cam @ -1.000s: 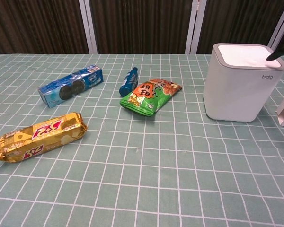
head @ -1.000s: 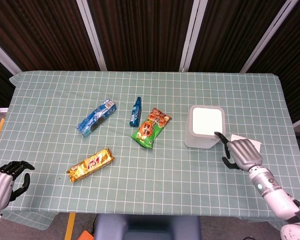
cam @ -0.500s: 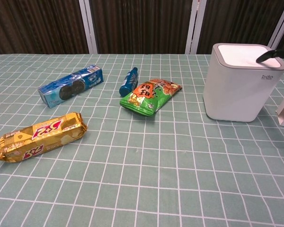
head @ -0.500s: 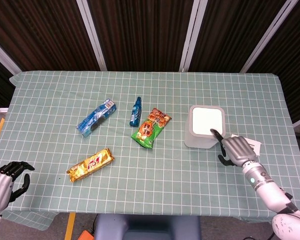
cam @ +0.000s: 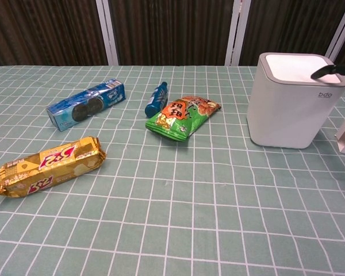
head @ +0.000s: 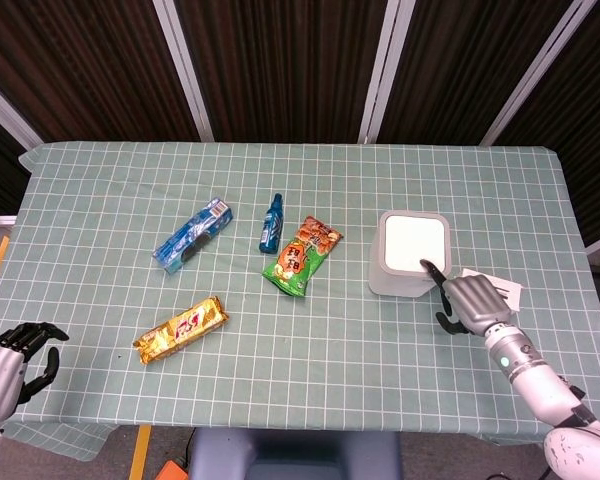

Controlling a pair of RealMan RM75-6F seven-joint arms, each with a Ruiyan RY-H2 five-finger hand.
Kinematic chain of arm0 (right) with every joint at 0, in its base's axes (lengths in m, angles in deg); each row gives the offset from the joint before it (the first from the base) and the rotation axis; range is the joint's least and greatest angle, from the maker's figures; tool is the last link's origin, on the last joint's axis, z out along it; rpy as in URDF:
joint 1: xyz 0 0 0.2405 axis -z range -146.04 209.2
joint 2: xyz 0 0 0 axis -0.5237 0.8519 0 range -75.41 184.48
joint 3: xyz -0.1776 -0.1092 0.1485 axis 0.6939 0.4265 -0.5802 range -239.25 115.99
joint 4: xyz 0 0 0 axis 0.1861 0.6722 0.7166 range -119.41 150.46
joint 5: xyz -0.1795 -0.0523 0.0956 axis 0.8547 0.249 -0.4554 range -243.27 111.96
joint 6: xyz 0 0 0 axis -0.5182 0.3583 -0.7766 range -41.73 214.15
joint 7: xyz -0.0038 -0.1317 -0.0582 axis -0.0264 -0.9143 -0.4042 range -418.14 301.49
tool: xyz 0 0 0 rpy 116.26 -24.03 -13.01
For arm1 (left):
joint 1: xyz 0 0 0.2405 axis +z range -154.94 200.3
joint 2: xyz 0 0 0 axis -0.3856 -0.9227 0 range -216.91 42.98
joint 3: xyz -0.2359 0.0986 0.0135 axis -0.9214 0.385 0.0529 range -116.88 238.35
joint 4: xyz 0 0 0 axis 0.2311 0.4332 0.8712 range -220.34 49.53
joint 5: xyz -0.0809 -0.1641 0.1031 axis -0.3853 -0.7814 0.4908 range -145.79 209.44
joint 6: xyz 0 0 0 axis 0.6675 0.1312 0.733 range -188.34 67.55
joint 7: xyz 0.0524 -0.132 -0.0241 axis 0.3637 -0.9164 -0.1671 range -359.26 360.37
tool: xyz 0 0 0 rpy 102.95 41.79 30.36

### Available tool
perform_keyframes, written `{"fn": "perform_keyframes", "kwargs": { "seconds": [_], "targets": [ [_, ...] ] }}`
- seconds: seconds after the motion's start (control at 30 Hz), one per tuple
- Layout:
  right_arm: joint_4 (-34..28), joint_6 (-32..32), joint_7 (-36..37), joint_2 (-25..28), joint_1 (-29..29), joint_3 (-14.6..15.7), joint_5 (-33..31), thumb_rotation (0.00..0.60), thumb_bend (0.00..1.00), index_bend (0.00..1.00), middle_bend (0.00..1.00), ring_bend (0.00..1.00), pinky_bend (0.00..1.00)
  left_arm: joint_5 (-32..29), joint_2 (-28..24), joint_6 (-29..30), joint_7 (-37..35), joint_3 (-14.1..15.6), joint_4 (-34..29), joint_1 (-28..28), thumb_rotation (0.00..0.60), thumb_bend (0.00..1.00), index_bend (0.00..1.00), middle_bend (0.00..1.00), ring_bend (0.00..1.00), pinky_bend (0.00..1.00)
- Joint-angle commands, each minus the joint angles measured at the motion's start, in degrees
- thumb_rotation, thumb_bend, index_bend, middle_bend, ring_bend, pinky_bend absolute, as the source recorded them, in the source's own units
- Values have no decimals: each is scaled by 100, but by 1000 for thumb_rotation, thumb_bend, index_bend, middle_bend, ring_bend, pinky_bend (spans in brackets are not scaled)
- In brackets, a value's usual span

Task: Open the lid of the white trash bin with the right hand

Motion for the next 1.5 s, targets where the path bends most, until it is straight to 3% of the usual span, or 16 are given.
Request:
{"fn": "perform_keyframes", "kwargs": {
  "seconds": [0.03, 0.23, 0.4, 0.53, 0.63, 0.73, 0.83, 0.93, 1.0, 1.07, 1.2, 1.5],
  "targets": [
    [33, -22, 35, -21, -6, 12, -2, 600, 521, 0, 712, 775, 862, 15, 17, 30, 6, -10, 17, 3, 600, 590, 470, 471, 425, 611],
    [-52, -565, 514, -74, 262, -126, 418, 600, 521, 0, 712, 774, 862, -2, 21, 11, -5, -11, 27, 0, 600, 591, 470, 469, 425, 611],
    [-148, -1307, 1519, -43, 816, -215, 1472, 600, 516, 0, 712, 765, 862, 8, 39, 29, 24, -17, 34, 2, 600, 591, 470, 451, 425, 610],
    [-10, -1987, 1779, -80, 1231, -129, 2137, 600, 479, 0, 695, 725, 859, 8, 37, 17, 39, -10, 27, 4, 600, 591, 469, 449, 425, 611],
    [195, -2675, 1657, -266, 1617, -47, 2425, 600, 431, 0, 547, 590, 825, 1, 30, -13, 50, -1, 15, 0, 600, 591, 469, 448, 425, 611],
    [473, -3286, 1508, -559, 1959, 2, 2569, 600, 353, 0, 374, 428, 721, -8, 26, -35, 59, 1, 12, -4, 600, 591, 469, 448, 425, 612],
    [910, -3863, 1483, -978, 2315, 70, 2727, 600, 272, 0, 207, 307, 598, -14, 24, -66, 68, 10, 2, -10, 600, 591, 470, 448, 426, 612],
    [1466, -4238, 1699, -1419, 2607, 130, 2844, 600, 212, 0, 85, 172, 372, 7, 32, -75, 90, 19, -2, -17, 600, 591, 470, 449, 426, 612],
    [1741, -4320, 1792, -1608, 2711, 142, 2840, 600, 171, 0, 15, 60, 260, 16, 39, -88, 96, 25, 0, -24, 600, 591, 470, 451, 426, 612],
    [2009, -4329, 1852, -1769, 2782, 149, 2828, 600, 146, 0, 0, 5, 244, 16, 53, -118, 108, 29, 8, -36, 600, 591, 470, 451, 425, 612],
    [2326, -4181, 1917, -1926, 2802, 161, 2844, 600, 109, 0, 0, 0, 232, -5, 69, -220, 144, 41, 9, -70, 600, 592, 470, 452, 425, 612],
    [2375, -4050, 1937, -1931, 2839, 172, 3055, 600, 102, 0, 0, 0, 229, -11, 77, -281, 173, 57, 10, -94, 600, 592, 470, 453, 425, 613]
  ]
}}
